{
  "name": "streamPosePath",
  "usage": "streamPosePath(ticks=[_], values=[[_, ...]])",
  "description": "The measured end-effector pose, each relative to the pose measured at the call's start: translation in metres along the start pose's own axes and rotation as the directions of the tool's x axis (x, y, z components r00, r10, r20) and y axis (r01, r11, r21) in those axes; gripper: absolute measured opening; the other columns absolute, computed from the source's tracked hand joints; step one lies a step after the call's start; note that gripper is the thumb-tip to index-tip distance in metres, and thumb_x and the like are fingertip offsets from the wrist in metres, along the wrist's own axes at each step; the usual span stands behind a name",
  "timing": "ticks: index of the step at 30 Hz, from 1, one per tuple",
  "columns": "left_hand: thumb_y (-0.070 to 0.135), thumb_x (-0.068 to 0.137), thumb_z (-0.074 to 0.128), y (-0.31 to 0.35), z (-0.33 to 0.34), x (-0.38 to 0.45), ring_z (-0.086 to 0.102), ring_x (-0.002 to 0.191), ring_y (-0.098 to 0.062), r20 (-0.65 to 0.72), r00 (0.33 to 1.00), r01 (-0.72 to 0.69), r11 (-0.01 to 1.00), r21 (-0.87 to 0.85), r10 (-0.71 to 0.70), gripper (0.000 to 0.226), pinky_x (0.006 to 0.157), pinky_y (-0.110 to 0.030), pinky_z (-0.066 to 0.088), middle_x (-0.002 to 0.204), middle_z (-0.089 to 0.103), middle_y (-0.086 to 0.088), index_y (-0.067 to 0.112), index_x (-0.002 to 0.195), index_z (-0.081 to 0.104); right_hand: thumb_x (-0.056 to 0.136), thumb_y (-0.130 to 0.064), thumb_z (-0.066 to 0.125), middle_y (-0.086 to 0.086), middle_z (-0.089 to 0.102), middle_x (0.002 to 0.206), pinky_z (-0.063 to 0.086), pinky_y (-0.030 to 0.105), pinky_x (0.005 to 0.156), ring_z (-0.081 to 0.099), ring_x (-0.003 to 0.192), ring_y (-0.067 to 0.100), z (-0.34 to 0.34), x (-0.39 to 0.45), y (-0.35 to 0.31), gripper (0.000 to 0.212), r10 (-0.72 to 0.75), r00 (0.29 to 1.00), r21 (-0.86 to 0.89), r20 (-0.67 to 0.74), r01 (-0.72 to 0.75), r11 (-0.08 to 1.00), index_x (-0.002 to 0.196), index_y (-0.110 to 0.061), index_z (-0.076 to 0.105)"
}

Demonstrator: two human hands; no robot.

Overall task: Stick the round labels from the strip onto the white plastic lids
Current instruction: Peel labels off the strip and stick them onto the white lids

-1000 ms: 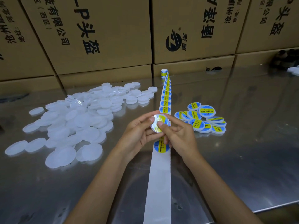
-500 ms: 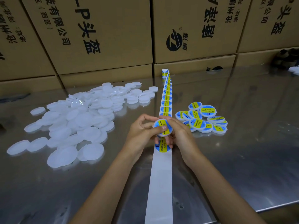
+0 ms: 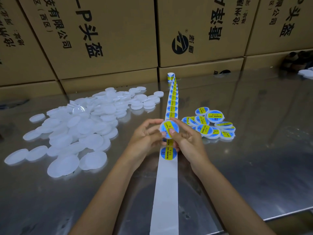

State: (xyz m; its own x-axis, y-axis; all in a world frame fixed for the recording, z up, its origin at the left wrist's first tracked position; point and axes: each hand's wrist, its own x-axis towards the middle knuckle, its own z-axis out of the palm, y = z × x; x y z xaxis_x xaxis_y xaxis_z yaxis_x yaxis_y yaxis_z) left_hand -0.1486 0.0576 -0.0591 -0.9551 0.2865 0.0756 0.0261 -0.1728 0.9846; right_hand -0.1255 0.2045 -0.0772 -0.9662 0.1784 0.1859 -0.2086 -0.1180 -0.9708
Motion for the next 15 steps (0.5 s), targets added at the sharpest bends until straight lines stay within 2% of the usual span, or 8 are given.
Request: streamPosePath(ticks=[3, 4, 6, 9, 11, 15], values=[[-0.001, 0.088, 0.07, -0.003, 0.004, -0.001, 0.073, 0.102, -0.024, 0.032, 0.999, 0.035, 0.999, 0.034, -0.036, 0.048, 0.083, -0.036, 0.06, 0.121, 0.072, 0.002, 0.025, 0.127, 0.06, 0.095, -0.011, 0.064, -0.01, 0.063, 0.061, 0.046, 0.016, 0.054, 0.052, 0.05, 0.004, -0.008, 0.007, -0.001, 0.035, 0.041, 0.977, 0.13, -0.207, -0.014, 0.991, 0.127, -0.025, 0.064], [-0.001, 0.087, 0.07, -0.004, 0.006, -0.001, 0.072, 0.102, -0.023, 0.004, 0.999, 0.039, 0.998, 0.045, -0.039, 0.049, 0.085, -0.038, 0.06, 0.12, 0.072, 0.003, 0.025, 0.127, 0.06, 0.096, -0.011, 0.062, -0.008, 0.062, 0.059, 0.046, 0.017, 0.055, 0.052, 0.053, 0.006, -0.013, 0.01, -0.002, 0.037, 0.068, 0.96, 0.178, -0.273, -0.019, 0.984, 0.13, -0.025, 0.061], [-0.003, 0.088, 0.066, -0.006, 0.007, -0.001, 0.071, 0.097, -0.021, -0.046, 0.998, 0.05, 0.998, 0.045, -0.048, 0.045, 0.084, -0.039, 0.059, 0.117, 0.074, 0.002, 0.022, 0.126, 0.061, 0.098, -0.008, 0.056, 0.002, 0.065, 0.067, 0.048, 0.02, 0.058, 0.054, 0.062, 0.011, -0.022, 0.015, -0.004, 0.045, 0.135, 0.931, 0.292, -0.34, -0.032, 0.956, 0.14, -0.024, 0.05], [-0.003, 0.093, 0.059, -0.005, 0.006, -0.001, 0.071, 0.093, -0.024, -0.097, 0.994, 0.061, 0.998, 0.033, -0.058, 0.036, 0.076, -0.035, 0.062, 0.113, 0.075, -0.002, 0.019, 0.121, 0.064, 0.095, -0.001, 0.054, 0.012, 0.07, 0.094, 0.054, 0.023, 0.069, 0.061, 0.082, 0.017, -0.03, 0.019, -0.008, 0.067, 0.238, 0.915, 0.441, -0.325, -0.076, 0.894, 0.153, -0.025, 0.03], [-0.001, 0.095, 0.057, -0.005, 0.006, 0.0, 0.072, 0.092, -0.025, -0.12, 0.991, 0.062, 0.998, 0.031, -0.058, 0.031, 0.071, -0.033, 0.061, 0.112, 0.075, -0.004, 0.018, 0.119, 0.065, 0.095, -0.002, 0.054, 0.013, 0.071, 0.107, 0.055, 0.025, 0.078, 0.066, 0.095, 0.021, -0.033, 0.018, -0.009, 0.075, 0.26, 0.915, 0.479, -0.308, -0.087, 0.874, 0.156, -0.028, 0.019], [0.0, 0.096, 0.057, -0.007, 0.004, 0.002, 0.073, 0.088, -0.025, -0.158, 0.985, 0.074, 0.997, 0.018, -0.07, 0.028, 0.069, -0.032, 0.061, 0.107, 0.076, -0.005, 0.015, 0.117, 0.066, 0.097, -0.004, 0.053, 0.011, 0.071, 0.111, 0.054, 0.028, 0.086, 0.069, 0.105, 0.023, -0.033, 0.017, -0.01, 0.078, 0.264, 0.916, 0.471, -0.303, -0.097, 0.877, 0.157, -0.031, 0.011]])
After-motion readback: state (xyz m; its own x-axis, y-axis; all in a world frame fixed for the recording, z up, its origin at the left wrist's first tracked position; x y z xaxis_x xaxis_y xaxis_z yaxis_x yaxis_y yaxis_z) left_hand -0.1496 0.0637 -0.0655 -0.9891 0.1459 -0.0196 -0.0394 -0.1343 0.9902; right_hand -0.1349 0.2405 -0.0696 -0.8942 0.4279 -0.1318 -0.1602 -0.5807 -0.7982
